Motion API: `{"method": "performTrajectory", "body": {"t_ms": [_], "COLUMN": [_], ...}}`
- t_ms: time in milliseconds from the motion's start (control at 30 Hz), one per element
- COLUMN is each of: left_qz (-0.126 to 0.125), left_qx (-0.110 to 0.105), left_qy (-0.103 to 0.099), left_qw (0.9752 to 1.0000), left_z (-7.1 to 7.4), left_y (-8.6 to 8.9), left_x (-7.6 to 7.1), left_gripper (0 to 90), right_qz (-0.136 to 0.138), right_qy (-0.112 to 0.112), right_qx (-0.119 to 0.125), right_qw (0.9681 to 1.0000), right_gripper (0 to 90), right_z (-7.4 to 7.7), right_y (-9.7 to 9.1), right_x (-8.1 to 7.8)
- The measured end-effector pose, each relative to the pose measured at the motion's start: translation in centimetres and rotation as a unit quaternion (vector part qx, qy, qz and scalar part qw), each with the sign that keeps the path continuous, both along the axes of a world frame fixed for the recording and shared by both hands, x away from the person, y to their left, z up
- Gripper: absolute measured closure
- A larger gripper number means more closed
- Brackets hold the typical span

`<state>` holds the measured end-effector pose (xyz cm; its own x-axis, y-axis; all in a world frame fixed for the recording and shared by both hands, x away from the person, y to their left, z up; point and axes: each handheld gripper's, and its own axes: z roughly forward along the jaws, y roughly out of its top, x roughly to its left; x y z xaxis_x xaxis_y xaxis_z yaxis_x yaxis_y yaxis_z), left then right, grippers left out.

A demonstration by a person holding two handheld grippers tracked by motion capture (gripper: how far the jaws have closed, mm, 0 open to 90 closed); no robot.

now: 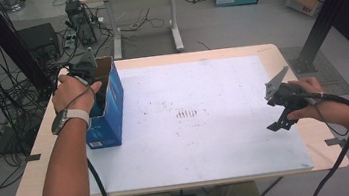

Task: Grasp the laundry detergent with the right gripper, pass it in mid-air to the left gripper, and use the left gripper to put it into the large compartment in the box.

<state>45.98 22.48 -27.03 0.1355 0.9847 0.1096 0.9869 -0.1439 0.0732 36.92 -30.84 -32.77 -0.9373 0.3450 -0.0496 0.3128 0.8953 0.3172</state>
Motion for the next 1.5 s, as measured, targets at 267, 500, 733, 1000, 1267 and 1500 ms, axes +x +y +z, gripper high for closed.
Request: {"method": "performTrajectory", "body": {"t_ms": [267, 500, 733, 1000, 1267, 1500], "left_qz": [0.0, -0.002, -0.002, 0.002, 0.003, 0.001], "left_qx": [0.0, -0.001, 0.0, -0.005, -0.015, -0.028], "left_qy": [0.0, 0.001, 0.0, -0.003, -0.002, -0.006], "left_qw": [1.0, 1.0, 1.0, 1.0, 0.9999, 0.9996], "left_z": [0.0, 0.04, -0.01, -0.07, -0.42, -0.21], "left_y": [-0.04, -0.05, -0.09, 0.04, 0.04, 0.41], "left_x": [0.0, 0.02, 0.04, 0.08, 0.12, 0.04], "left_gripper": [37.2, 37.2, 37.1, 35.5, 27.6, 27.2], "right_qz": [0.0, -0.001, -0.001, -0.002, -0.002, -0.002], "right_qy": [0.001, 0.001, -0.001, 0.0, 0.002, 0.002], "right_qx": [0.001, 0.001, 0.003, 0.003, 0.001, -0.001], "right_qw": [1.0, 1.0, 1.0, 1.0, 1.0, 1.0], "right_gripper": [9.6, 9.6, 9.4, 9.4, 9.4, 9.4], "right_z": [-0.04, -0.11, -0.15, -0.18, -0.22, -0.24], "right_y": [0.04, 0.02, -0.04, -0.01, -0.07, -0.17], "right_x": [0.03, -0.03, -0.05, -0.08, -0.1, -0.15]}}
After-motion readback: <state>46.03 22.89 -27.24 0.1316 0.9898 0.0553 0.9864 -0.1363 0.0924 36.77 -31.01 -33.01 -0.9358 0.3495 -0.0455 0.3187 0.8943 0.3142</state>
